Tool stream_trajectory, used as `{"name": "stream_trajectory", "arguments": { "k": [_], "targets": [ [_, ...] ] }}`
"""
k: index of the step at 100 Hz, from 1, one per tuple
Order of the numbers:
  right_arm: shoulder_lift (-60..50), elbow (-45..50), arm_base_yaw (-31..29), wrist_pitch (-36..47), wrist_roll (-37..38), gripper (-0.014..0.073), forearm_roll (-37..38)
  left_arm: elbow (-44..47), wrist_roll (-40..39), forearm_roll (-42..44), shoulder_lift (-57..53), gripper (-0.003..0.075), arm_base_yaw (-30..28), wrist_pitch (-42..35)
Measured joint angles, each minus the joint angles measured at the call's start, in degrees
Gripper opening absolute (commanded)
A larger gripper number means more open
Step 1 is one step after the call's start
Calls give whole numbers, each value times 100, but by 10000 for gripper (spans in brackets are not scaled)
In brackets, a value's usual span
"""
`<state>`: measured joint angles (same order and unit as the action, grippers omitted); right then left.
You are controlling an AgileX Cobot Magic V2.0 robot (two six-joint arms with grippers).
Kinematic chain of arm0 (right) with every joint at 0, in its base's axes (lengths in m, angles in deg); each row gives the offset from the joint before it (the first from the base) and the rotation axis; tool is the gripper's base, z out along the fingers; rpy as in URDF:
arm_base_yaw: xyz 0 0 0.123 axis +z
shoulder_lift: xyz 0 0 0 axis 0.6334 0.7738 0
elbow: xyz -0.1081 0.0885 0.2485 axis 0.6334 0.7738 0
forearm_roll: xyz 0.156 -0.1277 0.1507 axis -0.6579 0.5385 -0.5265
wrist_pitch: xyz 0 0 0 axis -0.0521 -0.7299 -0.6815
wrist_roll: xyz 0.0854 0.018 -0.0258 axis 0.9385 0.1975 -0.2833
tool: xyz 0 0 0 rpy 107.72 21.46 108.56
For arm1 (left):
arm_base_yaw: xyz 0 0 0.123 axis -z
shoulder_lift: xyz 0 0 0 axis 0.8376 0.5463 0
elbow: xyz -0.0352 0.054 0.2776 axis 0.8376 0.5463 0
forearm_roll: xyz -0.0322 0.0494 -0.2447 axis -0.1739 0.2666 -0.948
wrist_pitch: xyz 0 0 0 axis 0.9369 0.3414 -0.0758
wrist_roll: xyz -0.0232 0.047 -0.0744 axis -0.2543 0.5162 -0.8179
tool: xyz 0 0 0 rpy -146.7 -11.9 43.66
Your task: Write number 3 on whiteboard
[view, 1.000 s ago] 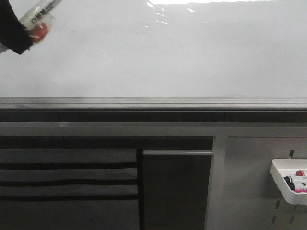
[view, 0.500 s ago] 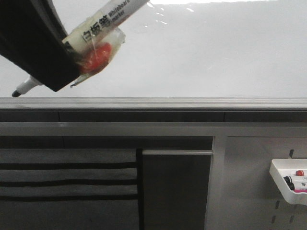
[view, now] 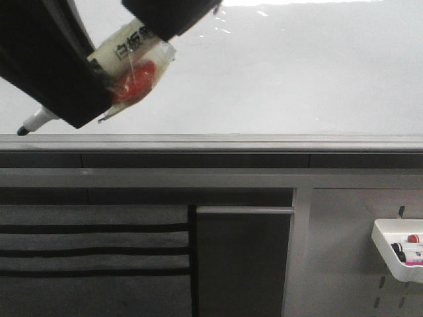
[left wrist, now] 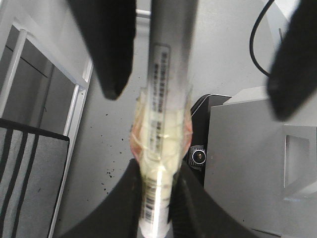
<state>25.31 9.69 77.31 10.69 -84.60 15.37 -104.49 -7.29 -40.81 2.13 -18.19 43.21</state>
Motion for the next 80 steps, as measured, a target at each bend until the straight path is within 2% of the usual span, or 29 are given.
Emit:
{"name": "stream_trajectory", "arguments": {
  "k": [24,44,53,72,77,80],
  "targets": [
    [128,-86,0,20,0,332,4,0,0,25,0,-18,0,0],
    [128,-98,0,20,-4,98,4,0,0,25,0,-18,0,0],
    [128,-98,0,20,-4,31,4,0,14,25,0,-18,0,0],
    [128,-98,0,9,-4,15,4,0,58,34,0,-12,10,0],
    [128,-98,0,9,-4,15,4,0,58,34,0,20,10,0],
    [128,-98,0,9,-4,15,4,0,58,34,0,66,10,0]
  ]
}}
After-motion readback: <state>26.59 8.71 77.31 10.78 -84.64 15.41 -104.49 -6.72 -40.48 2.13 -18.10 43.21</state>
